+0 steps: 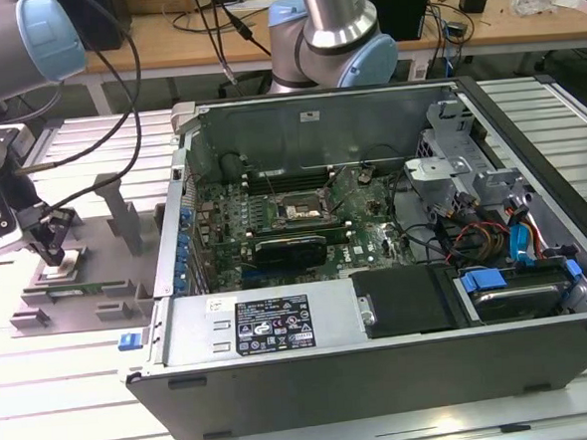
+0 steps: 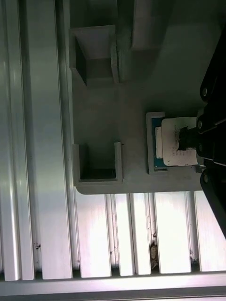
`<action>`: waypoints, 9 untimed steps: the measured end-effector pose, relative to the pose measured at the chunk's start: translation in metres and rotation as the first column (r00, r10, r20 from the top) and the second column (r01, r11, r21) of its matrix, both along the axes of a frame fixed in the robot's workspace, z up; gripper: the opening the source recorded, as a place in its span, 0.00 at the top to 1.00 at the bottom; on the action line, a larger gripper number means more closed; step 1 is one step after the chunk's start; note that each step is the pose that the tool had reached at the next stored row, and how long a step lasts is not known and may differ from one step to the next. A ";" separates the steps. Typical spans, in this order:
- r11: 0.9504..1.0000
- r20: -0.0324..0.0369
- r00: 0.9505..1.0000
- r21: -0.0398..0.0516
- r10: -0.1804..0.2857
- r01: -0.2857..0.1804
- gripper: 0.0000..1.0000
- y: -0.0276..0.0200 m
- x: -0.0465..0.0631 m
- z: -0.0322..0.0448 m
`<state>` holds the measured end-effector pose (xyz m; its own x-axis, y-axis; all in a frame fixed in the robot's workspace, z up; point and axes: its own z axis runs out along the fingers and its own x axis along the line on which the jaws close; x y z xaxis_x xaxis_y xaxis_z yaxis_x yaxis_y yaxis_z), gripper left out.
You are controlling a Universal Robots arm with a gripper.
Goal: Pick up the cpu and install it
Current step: 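Pick up the cpu and move it towards the insertion slot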
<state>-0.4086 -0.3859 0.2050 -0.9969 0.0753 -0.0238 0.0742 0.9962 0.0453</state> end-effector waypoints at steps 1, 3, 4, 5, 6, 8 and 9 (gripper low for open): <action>1.000 0.000 1.000 0.000 0.000 0.000 0.89 0.0000 0.000 0.0000; 1.000 0.000 1.000 0.000 0.000 0.000 0.76 0.0000 0.000 -0.0002; 1.000 0.000 1.000 0.000 0.000 0.000 0.64 0.0000 0.000 -0.0003; 1.000 0.000 1.000 0.000 0.000 0.000 0.58 0.0000 0.000 -0.0004; 1.000 0.000 1.000 0.000 0.000 0.000 0.58 0.0000 0.000 -0.0004; 1.000 0.000 1.000 0.000 0.000 0.000 0.40 0.0000 0.000 -0.0006; 1.000 0.000 1.000 0.000 0.000 0.000 0.40 0.0000 0.000 -0.0007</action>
<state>-0.4086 -0.3859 0.2043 -0.9969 0.0753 -0.0239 0.0742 0.9962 0.0453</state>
